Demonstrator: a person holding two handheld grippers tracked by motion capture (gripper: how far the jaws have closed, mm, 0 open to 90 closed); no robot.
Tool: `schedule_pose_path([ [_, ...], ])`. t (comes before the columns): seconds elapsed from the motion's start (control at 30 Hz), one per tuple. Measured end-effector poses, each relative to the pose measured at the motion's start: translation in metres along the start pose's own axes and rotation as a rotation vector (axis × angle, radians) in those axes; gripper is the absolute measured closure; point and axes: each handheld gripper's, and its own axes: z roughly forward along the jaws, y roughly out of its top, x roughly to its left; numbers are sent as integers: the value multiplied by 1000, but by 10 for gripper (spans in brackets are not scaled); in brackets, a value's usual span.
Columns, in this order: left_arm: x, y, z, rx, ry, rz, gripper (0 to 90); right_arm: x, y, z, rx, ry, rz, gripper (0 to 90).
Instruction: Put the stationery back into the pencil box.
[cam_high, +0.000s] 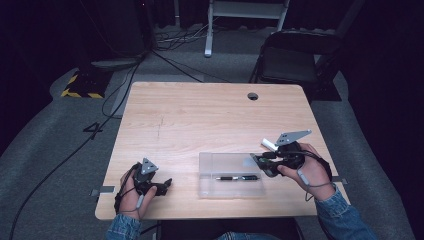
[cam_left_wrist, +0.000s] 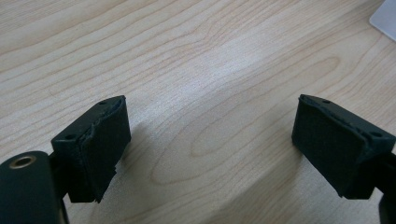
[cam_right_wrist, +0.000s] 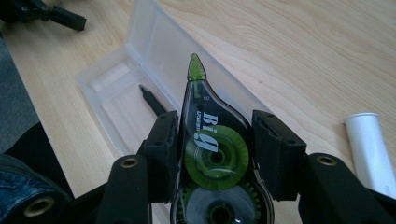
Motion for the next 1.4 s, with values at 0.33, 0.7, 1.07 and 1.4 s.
schedule_pose_path([
  [0.33,0,0,0,0,0,0,120,12,1,15,39,65,-73,528],
  [0.7,0,0,0,0,1,1,120,19,-3,35,85,110,-112,528],
  [1.07,0,0,0,0,0,1,119,26,-9,60,136,152,-205,528],
  [1.4,0,0,0,0,1,0,120,24,-14,69,173,154,-225,527],
])
